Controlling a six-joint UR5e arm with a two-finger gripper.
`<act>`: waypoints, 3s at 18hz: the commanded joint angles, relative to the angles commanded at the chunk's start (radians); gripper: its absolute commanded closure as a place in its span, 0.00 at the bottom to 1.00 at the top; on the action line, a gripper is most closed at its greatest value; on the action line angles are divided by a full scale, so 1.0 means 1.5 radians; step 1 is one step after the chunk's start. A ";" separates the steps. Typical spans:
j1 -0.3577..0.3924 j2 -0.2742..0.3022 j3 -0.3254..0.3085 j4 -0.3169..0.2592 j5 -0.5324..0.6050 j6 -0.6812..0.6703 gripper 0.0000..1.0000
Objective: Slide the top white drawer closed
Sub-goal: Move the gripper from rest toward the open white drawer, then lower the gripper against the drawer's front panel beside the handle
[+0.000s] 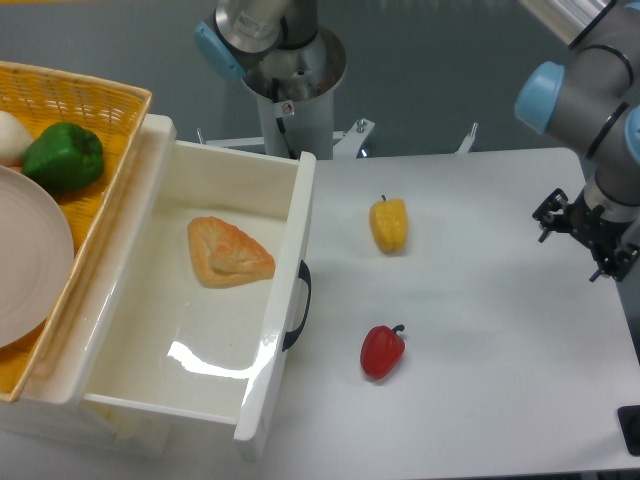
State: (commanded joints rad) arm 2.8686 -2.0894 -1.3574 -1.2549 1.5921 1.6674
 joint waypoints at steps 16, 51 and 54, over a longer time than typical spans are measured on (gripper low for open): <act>-0.008 0.017 -0.037 0.046 -0.102 -0.203 0.11; -0.097 0.070 -0.134 0.046 -0.377 -0.543 0.99; -0.107 0.084 -0.151 0.022 -0.390 -0.543 0.99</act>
State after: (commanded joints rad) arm 2.7075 -1.9636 -1.5845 -1.2224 1.0078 0.8529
